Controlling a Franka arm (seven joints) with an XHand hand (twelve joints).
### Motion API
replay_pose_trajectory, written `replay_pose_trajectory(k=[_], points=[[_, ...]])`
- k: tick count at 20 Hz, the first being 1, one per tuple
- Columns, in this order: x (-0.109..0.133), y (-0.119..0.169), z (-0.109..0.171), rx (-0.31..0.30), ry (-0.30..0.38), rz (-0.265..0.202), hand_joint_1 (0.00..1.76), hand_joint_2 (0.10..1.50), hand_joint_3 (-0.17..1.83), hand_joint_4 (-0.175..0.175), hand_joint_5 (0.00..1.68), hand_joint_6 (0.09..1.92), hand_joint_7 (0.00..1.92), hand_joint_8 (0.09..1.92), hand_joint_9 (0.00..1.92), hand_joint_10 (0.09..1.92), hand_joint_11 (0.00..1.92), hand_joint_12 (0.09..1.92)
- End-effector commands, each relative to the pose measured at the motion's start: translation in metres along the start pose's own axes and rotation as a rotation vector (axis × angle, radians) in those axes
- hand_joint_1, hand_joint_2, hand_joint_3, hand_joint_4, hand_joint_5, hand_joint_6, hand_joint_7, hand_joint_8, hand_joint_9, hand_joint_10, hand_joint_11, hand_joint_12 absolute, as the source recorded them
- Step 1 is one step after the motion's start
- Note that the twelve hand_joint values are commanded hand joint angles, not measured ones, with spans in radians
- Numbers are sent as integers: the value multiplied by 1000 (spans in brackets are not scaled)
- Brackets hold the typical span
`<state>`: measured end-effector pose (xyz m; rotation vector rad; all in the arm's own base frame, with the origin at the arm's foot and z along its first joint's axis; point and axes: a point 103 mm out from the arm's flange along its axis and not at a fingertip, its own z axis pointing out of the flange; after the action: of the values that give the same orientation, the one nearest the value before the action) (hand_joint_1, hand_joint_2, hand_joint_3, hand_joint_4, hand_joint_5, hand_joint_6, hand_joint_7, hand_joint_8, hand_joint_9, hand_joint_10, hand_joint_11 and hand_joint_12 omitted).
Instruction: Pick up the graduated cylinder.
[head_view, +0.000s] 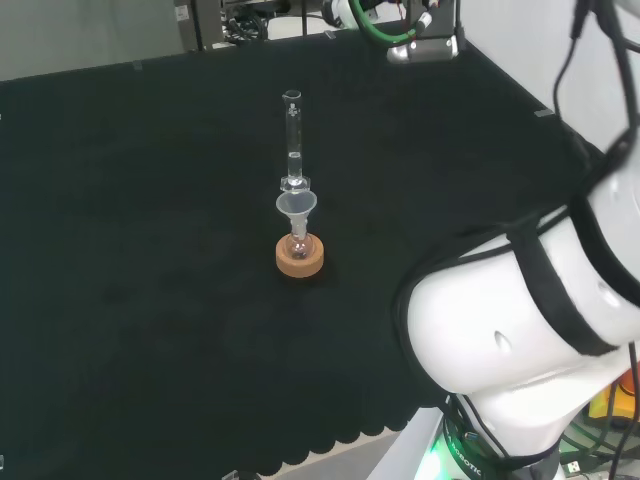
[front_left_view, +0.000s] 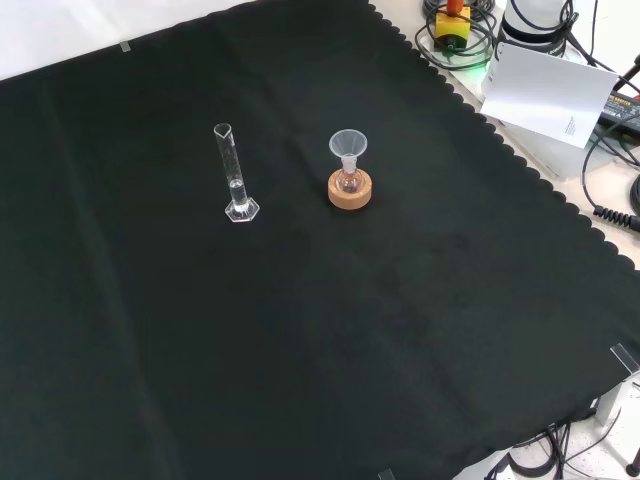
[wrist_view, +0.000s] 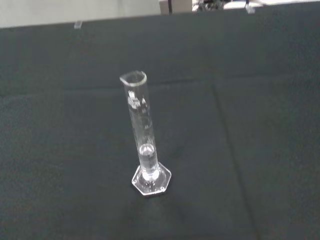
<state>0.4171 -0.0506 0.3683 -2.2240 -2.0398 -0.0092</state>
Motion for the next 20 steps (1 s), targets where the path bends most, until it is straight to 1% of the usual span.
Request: replay_pose_trajectory(k=[1, 5, 6, 10, 12, 16, 20], points=[[-30, 76, 52, -11, 99, -9, 382, 1297, -51, -41, 326, 87, 79, 540, 517, 87, 135, 1357], [-33, 87, 77, 6, 167, -10, 402, 1292, -55, -42, 328, 87, 84, 546, 519, 100, 135, 1357], [-33, 90, 84, 13, 176, -11, 411, 1293, -61, -42, 331, 87, 81, 556, 504, 138, 135, 1358], [-33, 100, 107, 19, 216, -25, 436, 1301, -110, -43, 336, 87, 75, 582, 344, 525, 134, 1364], [-30, 105, 117, 18, 232, -43, 475, 1288, -135, -42, 337, 87, 104, 601, 333, 617, 142, 1368], [-25, 115, 134, 29, 251, -70, 547, 1260, -166, -43, 341, 87, 142, 625, 349, 659, 159, 1369], [-21, 121, 145, 32, 273, -83, 584, 1235, -175, -43, 336, 87, 139, 628, 353, 663, 168, 1367]])
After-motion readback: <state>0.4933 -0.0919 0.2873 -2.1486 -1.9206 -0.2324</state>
